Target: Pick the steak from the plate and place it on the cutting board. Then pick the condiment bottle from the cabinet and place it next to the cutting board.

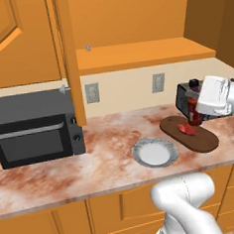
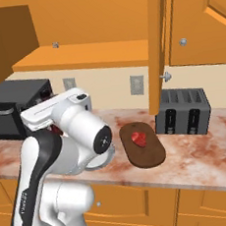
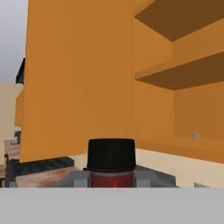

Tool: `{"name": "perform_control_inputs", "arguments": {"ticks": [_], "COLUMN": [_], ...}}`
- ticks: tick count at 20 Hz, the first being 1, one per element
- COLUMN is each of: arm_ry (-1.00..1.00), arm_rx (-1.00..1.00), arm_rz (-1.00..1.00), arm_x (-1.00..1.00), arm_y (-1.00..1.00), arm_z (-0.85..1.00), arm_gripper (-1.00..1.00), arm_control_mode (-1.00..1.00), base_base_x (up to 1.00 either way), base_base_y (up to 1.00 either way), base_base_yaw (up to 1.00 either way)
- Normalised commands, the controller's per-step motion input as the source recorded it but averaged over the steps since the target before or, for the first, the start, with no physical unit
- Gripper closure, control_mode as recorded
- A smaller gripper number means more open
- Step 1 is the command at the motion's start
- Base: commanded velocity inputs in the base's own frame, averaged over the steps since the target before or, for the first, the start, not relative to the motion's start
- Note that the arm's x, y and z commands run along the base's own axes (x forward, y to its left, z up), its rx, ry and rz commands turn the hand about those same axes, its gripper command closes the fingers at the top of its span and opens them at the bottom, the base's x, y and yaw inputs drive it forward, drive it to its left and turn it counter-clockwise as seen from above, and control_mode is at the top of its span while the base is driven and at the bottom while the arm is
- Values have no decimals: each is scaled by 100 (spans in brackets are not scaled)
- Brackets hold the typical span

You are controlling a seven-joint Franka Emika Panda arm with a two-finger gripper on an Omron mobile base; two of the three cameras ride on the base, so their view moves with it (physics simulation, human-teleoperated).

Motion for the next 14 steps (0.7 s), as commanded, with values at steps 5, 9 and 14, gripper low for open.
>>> {"name": "perform_control_inputs", "arguments": {"ticks": [5, 9, 14], "arm_ry": [-2, -4, -4], "arm_rx": [3, 4, 4], "arm_rz": [14, 15, 14], "arm_x": [-12, -18, -11], "arm_y": [2, 4, 1], "arm_z": [-58, -70, -61], "arm_gripper": [100, 100, 100], "arm_control_mode": [-100, -100, -100], "base_base_x": [0, 0, 0], "base_base_y": [0, 0, 0], "base_base_yaw": [0, 0, 0]}}
